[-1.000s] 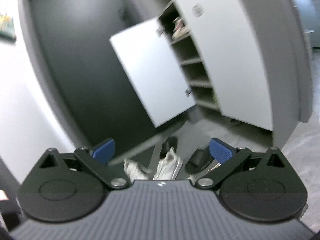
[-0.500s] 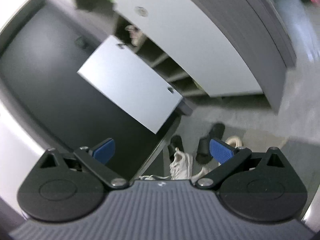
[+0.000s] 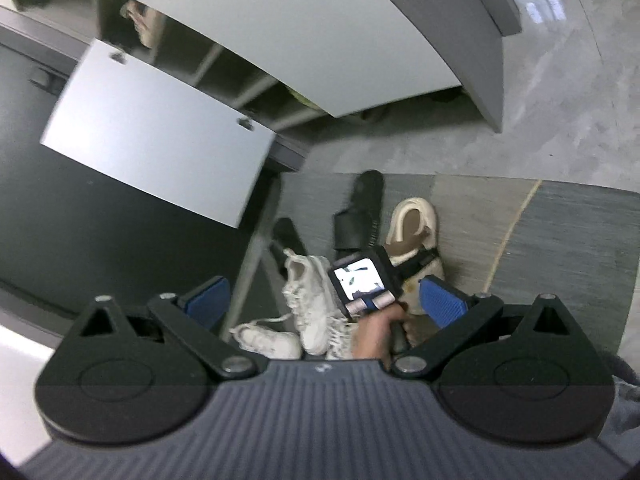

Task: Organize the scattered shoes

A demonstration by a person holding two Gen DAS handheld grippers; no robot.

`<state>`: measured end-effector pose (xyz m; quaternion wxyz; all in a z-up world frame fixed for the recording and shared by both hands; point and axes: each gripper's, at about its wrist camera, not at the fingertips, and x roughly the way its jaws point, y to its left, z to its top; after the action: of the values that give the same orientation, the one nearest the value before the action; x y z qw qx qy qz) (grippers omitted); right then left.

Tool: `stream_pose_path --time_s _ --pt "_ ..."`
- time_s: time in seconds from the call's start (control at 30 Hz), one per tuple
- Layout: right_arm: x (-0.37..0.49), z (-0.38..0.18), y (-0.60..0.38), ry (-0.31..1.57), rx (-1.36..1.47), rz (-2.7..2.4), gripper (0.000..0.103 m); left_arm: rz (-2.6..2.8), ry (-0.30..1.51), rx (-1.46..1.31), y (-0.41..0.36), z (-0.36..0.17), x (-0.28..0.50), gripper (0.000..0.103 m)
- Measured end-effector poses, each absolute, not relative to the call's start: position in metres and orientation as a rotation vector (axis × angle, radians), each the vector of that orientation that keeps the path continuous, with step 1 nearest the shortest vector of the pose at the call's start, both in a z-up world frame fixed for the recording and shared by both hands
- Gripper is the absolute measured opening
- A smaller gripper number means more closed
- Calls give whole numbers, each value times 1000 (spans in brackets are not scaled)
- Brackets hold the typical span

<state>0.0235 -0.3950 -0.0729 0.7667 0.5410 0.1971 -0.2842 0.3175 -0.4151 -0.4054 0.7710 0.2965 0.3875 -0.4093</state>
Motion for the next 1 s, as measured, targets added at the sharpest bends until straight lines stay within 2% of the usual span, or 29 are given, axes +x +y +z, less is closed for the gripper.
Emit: stream_pose_path --time_s 0.13,0.23,0.47,0.73,1.0 --pt "38 -86 -411 469 1192 -659 103 -942 894 684 -429 -439 328 102" --pt "46 -90 -414 489 1193 -684 103 -888 899 681 -435 -455 332 98" --pt "45 -88 -405 459 1206 -643 103 -841 930 628 -429 -442 334 93" --pt "20 -74 -393 368 1229 -586 103 -860 966 615 -366 -401 287 93" --pt "15 -69 -372 413 1236 -431 103 -805 1039 660 -253 -375 223 93"
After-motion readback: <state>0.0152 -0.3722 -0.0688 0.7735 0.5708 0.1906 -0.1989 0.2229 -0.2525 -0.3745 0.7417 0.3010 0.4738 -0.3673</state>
